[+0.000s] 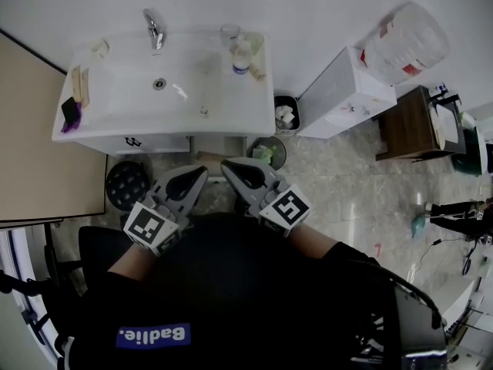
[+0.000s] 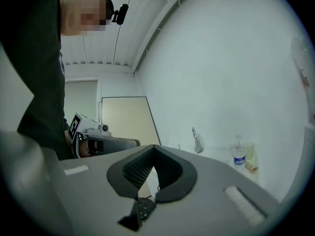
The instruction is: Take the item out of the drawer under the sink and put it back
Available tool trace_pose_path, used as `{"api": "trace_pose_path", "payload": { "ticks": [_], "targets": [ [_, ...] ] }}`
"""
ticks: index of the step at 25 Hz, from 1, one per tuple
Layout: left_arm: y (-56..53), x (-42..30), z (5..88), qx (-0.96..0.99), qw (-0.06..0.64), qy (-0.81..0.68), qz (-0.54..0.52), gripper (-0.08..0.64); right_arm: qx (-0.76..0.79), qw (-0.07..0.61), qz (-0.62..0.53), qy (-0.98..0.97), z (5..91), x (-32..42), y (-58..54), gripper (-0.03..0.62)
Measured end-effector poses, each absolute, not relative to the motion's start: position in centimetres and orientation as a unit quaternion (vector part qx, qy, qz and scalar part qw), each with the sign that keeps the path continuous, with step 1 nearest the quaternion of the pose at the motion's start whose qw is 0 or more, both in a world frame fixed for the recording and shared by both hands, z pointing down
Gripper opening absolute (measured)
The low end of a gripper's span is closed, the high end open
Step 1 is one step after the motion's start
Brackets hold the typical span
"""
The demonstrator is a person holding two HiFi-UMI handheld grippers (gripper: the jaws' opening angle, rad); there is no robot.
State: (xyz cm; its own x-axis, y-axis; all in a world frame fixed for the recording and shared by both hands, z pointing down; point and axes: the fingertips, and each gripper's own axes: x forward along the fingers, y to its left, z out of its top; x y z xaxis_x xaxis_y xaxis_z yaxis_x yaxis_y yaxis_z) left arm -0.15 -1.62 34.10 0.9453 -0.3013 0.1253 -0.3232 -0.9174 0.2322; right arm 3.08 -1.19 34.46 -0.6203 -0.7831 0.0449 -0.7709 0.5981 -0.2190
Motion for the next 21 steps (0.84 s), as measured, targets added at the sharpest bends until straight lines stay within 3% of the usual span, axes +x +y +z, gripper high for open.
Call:
{"api": "trace_pose_path", "payload": {
  "ticks": [21],
  "targets": [
    [-0.3, 0.4, 33.8, 0.979, 0.122, -0.158, 0.045, 0.004, -0.428, 0.023, -0.119, 0.895, 34.8, 3.2, -0.2, 0.002]
  ]
}}
